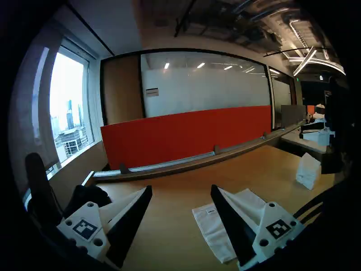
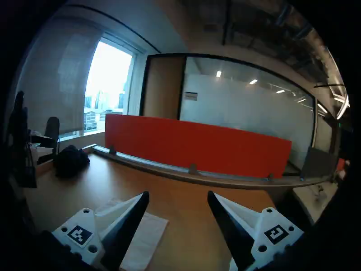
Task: Fold towel
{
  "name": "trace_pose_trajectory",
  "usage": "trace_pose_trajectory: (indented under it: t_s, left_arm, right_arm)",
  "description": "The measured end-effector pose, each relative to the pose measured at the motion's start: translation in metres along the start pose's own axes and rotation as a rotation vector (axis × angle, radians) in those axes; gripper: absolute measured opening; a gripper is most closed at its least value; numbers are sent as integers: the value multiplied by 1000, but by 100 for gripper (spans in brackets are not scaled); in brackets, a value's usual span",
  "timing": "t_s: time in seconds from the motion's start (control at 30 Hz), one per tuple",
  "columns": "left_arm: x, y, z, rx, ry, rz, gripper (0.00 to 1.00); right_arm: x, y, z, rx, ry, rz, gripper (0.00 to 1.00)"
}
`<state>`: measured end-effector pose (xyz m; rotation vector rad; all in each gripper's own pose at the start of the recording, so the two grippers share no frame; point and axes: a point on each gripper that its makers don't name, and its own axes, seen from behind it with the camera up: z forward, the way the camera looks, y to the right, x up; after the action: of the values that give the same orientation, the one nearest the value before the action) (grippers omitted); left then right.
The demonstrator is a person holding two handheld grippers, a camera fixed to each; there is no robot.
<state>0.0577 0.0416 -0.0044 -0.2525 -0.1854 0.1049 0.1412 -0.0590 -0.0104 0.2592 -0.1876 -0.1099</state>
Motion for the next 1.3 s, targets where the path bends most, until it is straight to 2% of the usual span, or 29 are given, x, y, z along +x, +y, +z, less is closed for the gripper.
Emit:
trace_pose_trajectory:
  t_s: [0.27, 0.4, 0.87, 1.3]
  left_arm:
    - [-17, 24, 4, -102, -58, 14, 97]
    - [-24, 33, 7, -148, -84, 30, 97]
    - [-59, 59, 17, -220, -148, 63, 97]
    - [-116, 84, 15, -259, -218, 78, 97]
  right_arm:
    - [-9, -27, 5, 137, -67, -47, 100]
    - [-14, -33, 8, 179, -92, -75, 100]
    - [-52, -43, 9, 229, -154, -108, 100]
    - [-107, -61, 7, 276, -225, -124, 100]
